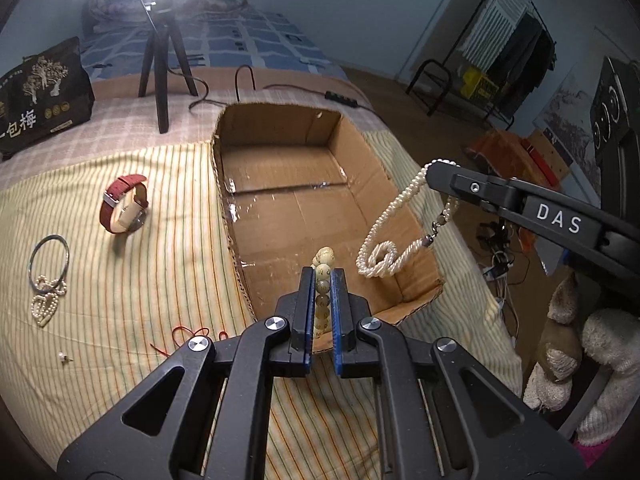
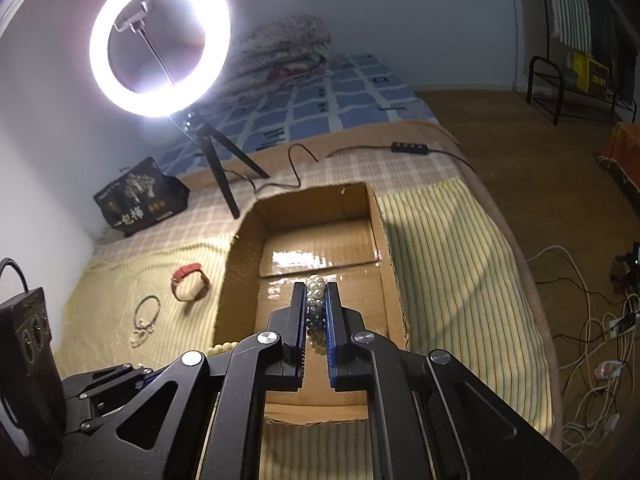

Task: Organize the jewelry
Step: 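Lift and carry the bracelet and necklace in both tools into the cardboard box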

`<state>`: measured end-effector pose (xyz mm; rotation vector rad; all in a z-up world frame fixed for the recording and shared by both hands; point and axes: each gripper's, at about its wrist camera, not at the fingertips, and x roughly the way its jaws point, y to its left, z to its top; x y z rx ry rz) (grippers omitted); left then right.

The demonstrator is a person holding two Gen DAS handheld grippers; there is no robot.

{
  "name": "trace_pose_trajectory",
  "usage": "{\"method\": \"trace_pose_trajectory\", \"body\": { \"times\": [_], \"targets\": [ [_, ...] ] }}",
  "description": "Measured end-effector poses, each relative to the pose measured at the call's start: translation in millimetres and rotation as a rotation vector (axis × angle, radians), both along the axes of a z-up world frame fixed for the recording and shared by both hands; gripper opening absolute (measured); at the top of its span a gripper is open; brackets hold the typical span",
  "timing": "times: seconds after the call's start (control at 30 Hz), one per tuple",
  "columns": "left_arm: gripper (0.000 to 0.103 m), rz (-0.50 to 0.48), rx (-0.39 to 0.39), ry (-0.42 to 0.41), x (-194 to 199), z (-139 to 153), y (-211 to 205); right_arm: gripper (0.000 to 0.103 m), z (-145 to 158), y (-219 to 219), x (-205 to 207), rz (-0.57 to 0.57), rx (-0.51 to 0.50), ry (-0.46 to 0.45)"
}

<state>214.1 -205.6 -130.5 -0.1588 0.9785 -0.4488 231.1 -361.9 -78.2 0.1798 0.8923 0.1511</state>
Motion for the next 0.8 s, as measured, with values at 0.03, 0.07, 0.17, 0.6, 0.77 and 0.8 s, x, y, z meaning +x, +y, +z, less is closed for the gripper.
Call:
{"method": "trace_pose_trajectory", "body": {
  "times": [0.03,0.07,0.17,0.6,0.77,0.8],
  "targets": [
    [0.005,0.000,0.006,0.005,0.6,-2.7,-0.7,0.007,-3.1,0.7,1.0,0.001,-0.004,0.008],
    [0.005,0.002,0.012,0.010,1.7,-5.1,-0.9,0.007,-6.5,1.5,1.9,0.003,-0.007,0.016],
    [0.005,0.004,0.020,0.028,5.5,-11.8,-0.9,0.007,-17.1,4.3,4.9,0.005,-0.016,0.042],
    [0.005,0.001,0.061,0.056,11.3,-31.4,-4.4,0.007,-46.9,9.9,8.2,0.006,-0.041,0.123],
    [0.005,-0.006,0.072,0.040,10.1,-29.0,-3.6,0.007,-49.7,12.7,8.2,0.007,-0.062,0.137],
    [0.005,-0.006,0.071,0.040,9.5,-28.1,-2.7,0.009,-50.0,12.8,8.3,0.004,-0.063,0.139]
  ]
}}
